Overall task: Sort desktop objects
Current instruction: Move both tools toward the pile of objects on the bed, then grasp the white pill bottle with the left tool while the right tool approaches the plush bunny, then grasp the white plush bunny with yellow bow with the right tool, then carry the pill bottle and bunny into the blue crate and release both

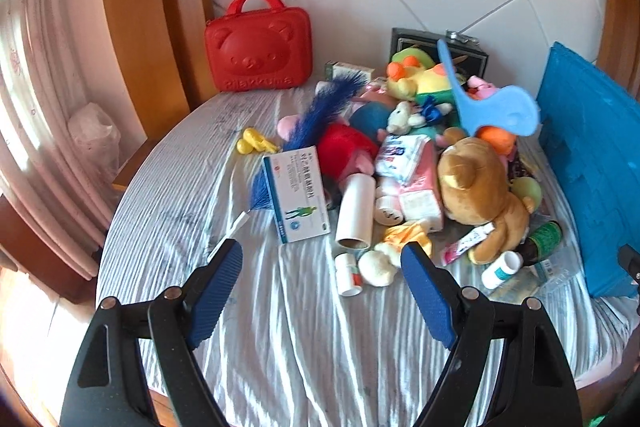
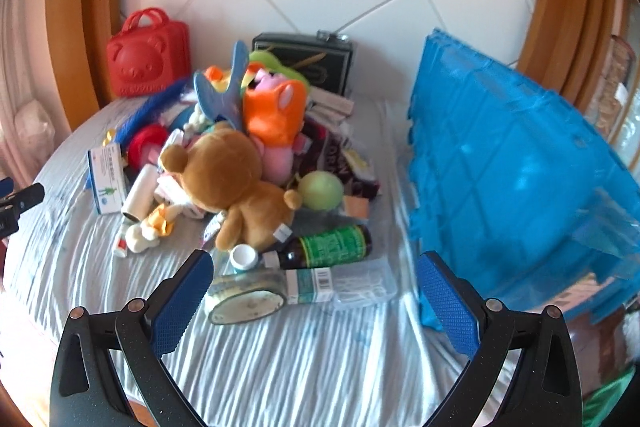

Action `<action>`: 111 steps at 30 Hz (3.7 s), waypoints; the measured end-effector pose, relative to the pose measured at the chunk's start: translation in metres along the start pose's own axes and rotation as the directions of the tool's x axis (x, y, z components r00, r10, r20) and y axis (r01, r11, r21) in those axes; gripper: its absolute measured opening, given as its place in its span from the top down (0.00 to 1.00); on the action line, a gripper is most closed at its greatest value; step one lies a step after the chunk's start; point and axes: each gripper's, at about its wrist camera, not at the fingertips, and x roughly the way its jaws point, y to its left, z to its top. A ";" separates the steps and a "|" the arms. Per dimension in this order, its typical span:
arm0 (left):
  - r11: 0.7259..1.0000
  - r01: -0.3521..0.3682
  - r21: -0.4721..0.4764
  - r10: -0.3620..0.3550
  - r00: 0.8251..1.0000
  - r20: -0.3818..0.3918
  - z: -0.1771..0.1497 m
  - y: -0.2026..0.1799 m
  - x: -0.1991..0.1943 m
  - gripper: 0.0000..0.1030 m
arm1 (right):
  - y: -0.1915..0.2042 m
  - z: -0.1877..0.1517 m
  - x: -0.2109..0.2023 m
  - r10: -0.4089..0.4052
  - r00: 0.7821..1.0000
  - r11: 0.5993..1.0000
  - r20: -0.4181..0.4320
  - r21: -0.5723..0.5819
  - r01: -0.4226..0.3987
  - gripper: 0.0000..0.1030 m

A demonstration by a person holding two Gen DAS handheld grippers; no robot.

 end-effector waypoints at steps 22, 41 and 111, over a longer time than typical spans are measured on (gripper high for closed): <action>0.990 0.114 0.085 -0.074 0.923 -0.378 -0.044 -0.023 0.166 0.33 | 0.047 0.009 0.134 0.181 0.946 0.984 -0.268 0.055 -0.172 0.23; 0.953 0.244 0.177 -0.163 0.911 -0.379 -0.040 -0.005 0.183 0.73 | 0.200 0.010 0.201 0.284 0.884 0.959 -0.372 0.092 -0.269 0.21; 0.906 0.282 0.316 -0.325 0.941 0.091 0.036 -0.074 -0.008 0.74 | 0.087 0.037 -0.003 0.205 0.967 0.975 0.154 0.050 -0.215 0.67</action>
